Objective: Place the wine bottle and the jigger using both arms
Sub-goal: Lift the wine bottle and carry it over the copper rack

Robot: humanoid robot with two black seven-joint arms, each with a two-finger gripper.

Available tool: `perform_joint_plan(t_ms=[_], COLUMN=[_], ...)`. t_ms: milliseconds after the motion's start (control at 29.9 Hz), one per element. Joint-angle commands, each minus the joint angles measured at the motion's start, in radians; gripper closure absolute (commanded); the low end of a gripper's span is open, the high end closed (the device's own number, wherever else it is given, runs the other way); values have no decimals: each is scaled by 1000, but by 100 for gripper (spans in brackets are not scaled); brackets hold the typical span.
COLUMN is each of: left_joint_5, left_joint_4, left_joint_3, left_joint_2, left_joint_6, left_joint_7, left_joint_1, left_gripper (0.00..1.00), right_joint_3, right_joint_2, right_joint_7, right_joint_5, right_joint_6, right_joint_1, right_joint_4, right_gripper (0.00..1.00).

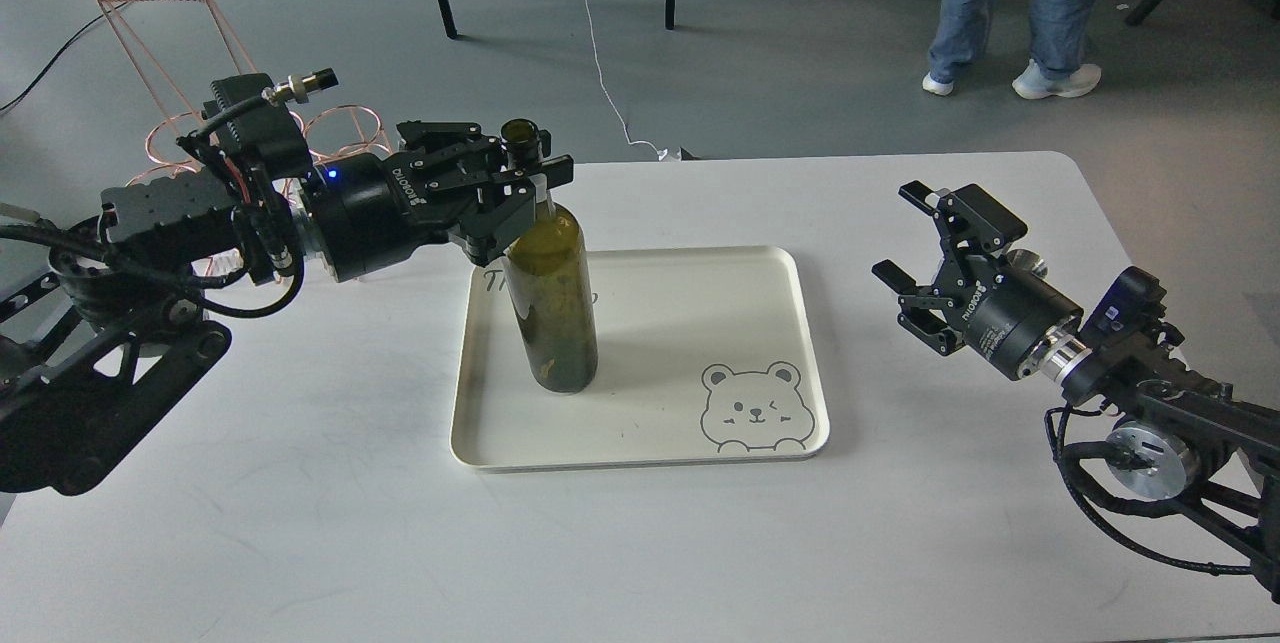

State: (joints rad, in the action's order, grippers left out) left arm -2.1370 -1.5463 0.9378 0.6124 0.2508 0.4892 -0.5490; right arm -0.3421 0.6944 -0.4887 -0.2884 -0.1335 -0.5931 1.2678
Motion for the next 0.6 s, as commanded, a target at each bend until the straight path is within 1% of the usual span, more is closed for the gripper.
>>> perform_joint_plan(t_ms=[0,100,200,301,401,568], left_joint_5=[9,57,123,157,190,235], left_joint_4=[-6,-5,14,93,181,336], left_joint_3=[-1,1,-7,-8,-14,-94], left_joint_2=[12,32,85,130,176,225], left_joint_6=[8,13,31,83,114,131], left_joint_7=[0,0,0,0,0,0], left_joint_1=[-34,-95,-218,-328,-419,-525], left_gripper=[89,88,88,88,88,87], right_joint_3=[0,2,0,0,0,0], right_joint_2=[-6,-9,-9,-9,-9,-9], right_joint_7=[0,0,0,0,0,0], right_joint_5=[0,0,0,0,0,0], right_joint_6=[8,23,25,25,25,25], right_joint_1=[1,1,1,1,1,1], right_joint_4=[1,1,-1,-1,-1,-1], right_gripper=[1,1,1,1,1,1])
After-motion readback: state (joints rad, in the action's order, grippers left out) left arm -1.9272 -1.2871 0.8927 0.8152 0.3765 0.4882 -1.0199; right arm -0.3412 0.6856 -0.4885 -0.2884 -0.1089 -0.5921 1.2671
